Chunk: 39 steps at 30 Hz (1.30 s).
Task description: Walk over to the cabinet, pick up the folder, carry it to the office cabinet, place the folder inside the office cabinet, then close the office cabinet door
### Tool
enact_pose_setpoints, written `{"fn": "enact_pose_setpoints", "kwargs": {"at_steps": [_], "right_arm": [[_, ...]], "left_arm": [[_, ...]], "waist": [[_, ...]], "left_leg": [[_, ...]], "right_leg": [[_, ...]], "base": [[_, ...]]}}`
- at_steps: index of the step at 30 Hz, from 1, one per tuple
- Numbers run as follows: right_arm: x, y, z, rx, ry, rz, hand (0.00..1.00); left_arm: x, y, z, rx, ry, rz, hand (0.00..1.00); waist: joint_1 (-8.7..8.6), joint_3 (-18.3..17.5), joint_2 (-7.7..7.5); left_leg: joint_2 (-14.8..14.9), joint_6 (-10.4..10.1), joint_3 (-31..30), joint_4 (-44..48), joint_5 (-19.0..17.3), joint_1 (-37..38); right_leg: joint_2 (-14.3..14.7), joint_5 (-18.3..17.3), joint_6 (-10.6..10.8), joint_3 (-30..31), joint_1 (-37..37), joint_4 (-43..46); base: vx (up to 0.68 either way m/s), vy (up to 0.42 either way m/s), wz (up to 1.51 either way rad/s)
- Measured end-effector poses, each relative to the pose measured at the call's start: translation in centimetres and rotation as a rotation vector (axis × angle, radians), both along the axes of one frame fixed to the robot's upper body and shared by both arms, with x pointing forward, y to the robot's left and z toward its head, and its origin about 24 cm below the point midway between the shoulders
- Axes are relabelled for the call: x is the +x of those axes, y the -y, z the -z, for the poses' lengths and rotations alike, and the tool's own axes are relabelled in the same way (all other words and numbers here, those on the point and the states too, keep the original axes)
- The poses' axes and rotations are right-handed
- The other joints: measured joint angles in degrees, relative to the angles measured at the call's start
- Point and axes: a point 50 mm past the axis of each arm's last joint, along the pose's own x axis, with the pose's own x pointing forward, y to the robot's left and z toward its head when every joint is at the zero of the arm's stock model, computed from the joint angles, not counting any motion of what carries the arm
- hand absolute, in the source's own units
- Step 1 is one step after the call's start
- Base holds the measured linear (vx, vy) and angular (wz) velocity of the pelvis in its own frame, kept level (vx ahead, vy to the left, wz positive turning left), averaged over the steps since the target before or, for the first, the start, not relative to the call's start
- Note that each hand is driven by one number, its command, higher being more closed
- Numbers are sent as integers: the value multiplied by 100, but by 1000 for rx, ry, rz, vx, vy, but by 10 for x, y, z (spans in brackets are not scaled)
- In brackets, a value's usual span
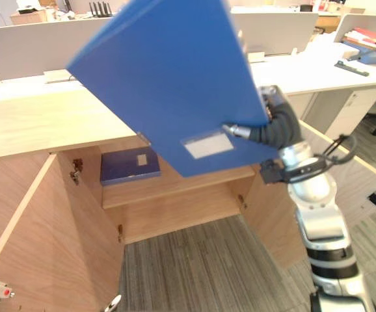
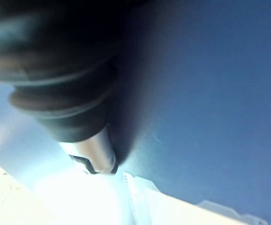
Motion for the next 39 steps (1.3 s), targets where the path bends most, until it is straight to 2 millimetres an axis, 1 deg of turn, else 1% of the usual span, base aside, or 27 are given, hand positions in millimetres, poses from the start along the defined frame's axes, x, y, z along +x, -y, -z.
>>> {"fn": "enact_pose_setpoints", "kwargs": {"at_steps": [1, 2, 4, 6, 7, 8, 9, 10, 11, 12, 14, 15, 17, 18, 20, 21, 23, 24, 27, 29, 31, 32, 33, 35, 36, 37, 39], "right_arm": [[-2, -5, 7, -34, -23, -18, 100], [-2, -8, 11, -50, -40, -30, 100], [-4, -17, 30, -120, -113, -65, 100], [-9, -32, 60, -282, -207, -113, 100], [-9, -36, 68, -334, -225, -130, 100], [-9, -41, 96, -479, -292, -157, 100], [-9, -41, 109, -549, -327, -161, 100], [-10, -37, 139, -675, -419, -162, 100], [-12, -33, 155, -741, -470, -160, 100], [-15, -27, 177, -830, -543, -156, 100], [-31, -3, 226, -1000, -726, -136, 100], [-35, 1, 235, -1038, -760, -137, 100], [-52, 14, 268, -1132, -891, -134, 100], [-54, 15, 275, -1130, -917, -119, 100], [-53, 17, 298, -1044, -1030, -10, 100], [-53, 18, 303, -1002, -1065, 36, 100], [-52, 19, 319, -775, -1192, 222, 100], [-52, 19, 320, -693, -1213, 272, 100], [-43, 23, 316, -266, -1225, 499, 100], [-43, 21, 316, -90, -1248, 532, 100], [-50, 8, 323, 61, -1291, 531, 100], [-54, 3, 326, 91, -1308, 527, 100], [-64, -10, 333, 121, -1349, 503, 100], [-76, -21, 340, 132, -1400, 469, 100], [-80, -22, 342, 133, -1413, 462, 100], [-82, -23, 342, 140, -1411, 459, 100], [-81, -17, 341, 127, -1408, 472, 100]], "left_arm": [[-13, -3, 1, 21, -54, -6, 0], [-18, -4, 1, 28, -76, -2, 0], [-31, -6, 1, 49, -123, 19, 0], [-39, -6, 2, 57, -156, 37, 0], [-39, -6, 2, 59, -159, 45, 0], [-37, -6, 2, 62, -157, 59, 0], [-34, -7, 2, 63, -151, 66, 0], [-28, -7, 2, 66, -138, 74, 0], [-25, -7, 2, 67, -132, 79, 0], [-21, -7, 2, 68, -126, 90, 0], [-11, -4, 3, 71, -108, 112, 0], [-9, -4, 3, 75, -106, 115, 0], [0, -3, 3, 95, -95, 128, 0], [2, -3, 3, 102, -92, 130, 0], [12, -2, 2, 128, -70, 143, 0], [16, -2, 2, 136, -62, 148, 0], [24, -1, 1, 166, -38, 158, 0], [24, -1, 0, 171, -38, 156, 0], [25, -1, 1, 200, -49, 139, 0], [23, -1, 1, 208, -54, 121, 0], [22, -2, 1, 215, -57, 84, 0], [22, -2, 0, 217, -56, 73, 0], [25, -4, -1, 222, -40, 42, 0], [28, -7, -3, 232, -24, 21, 0], [28, -7, -3, 234, -21, 16, 0], [30, -7, -4, 240, -12, 0, 0], [26, -4, -3, 235, -20, -8, 0]], "waist": [[-22, 1, -3], [-30, 3, -6], [-9, 9, -21], [19, 46, -49], [23, 56, -56], [90, 58, -48], [117, 76, -58], [160, 137, -84], [178, 167, -90], [218, 199, -91], [297, 294, -79], [296, 310, -74], [285, 354, -55], [285, 357, -51], [282, 381, -31], [277, 391, -26], [312, 398, -17], [314, 405, -18], [324, 444, -20], [324, 448, -26], [350, 452, -32], [368, 464, -37], [445, 586, -76], [553, 675, -170], [592, 692, -177], [590, 805, -202], [637, 839, -154]], "left_leg": [[2, -2, 9, 6, -6, 5], [4, -4, 15, 14, -14, 10], [36, -21, 80, 65, -54, 0], [56, -43, 211, 132, -105, -58], [48, -60, 264, 181, -128, -105], [68, -77, 393, 297, -181, -242], [72, -78, 437, 335, -198, -285], [80, -81, 485, 390, -215, -316], [82, -84, 486, 403, -221, -317], [87, -86, 487, 411, -224, -316], [113, -86, 471, 410, -222, -315], [116, -86, 453, 411, -221, -315], [145, -91, 312, 432, -218, -304], [157, -93, 284, 439, -217, -304], [193, -131, 120, 471, -193, -305], [199, -145, 58, 478, -184, -304], [245, -184, -70, 480, -160, -308], [256, -192, -91, 480, -155, -312], [285, -218, -211, 480, -140, -314], [294, -225, -205, 480, -142, -308], [305, -250, -180, 498, -158, -296], [306, -273, -166, 546, -174, -308], [300, -361, -127, 890, -252, -382], [262, -394, 0, 1612, -287, -689], [262, -402, 36, 1894, -292, -818], [280, -420, 63, 2881, -456, -1309], [290, -373, 89, 3064, -806, -1609]], "right_leg": [[6, 6, -7, 14, -2, -16], [9, 13, -14, 23, -11, -30], [26, 47, -31, 98, -15, -88], [45, 65, -46, 236, -117, -91], [52, 85, -49, 277, -166, -94], [64, 154, -54, 399, -301, -121], [69, 178, -51, 450, -355, -122], [72, 199, -54, 479, -397, -124], [71, 199, -54, 470, -394, -124], [70, 197, -53, 455, -392, -127], [39, 166, -56, 403, -385, -130], [40, 153, -65, 381, -374, -130], [46, 70, -62, 190, -277, -130], [51, 46, -40, 144, -258, -130], [73, -46, -104, -33, -171, -130], [76, -68, -103, -91, -135, -130], [116, -134, -133, -240, -69, -131], [125, -147, -140, -271, -59, -131], [158, -187, -133, -383, 7, -133], [169, -181, -126, -377, 17, -134], [178, -172, -152, -329, 27, -133], [178, -187, -157, -312, 31, -132], [142, -235, -158, -242, 101, -131], [20, -278, -171, -167, 126, -129], [-11, -294, -188, -159, 146, -126], [-95, -311, -255, -155, 298, -85], [-141, -365, -288, -148, 432, -71]], "base": [[-21, 0, -5], [-42, 3, -9], [-49, 3, -18], [-49, 11, -31], [-65, 21, -45], [-56, 15, -41], [-58, 4, -45], [-33, -11, -22], [-32, -18, -13], [0, 0, 0], [-13, -9, 5], [3, -8, 20], [9, -40, 31], [8, -50, 29], [2, -69, 32], [0, -82, 45], [3, -55, 34], [9, -41, 25], [21, -25, 20], [31, 2, -1], [48, 10, -6], [61, 20, -15], [38, 18, -17], [7, 12, -21], [44, 9, -2], [40, 8, 10], [21, 48, 3]]}}
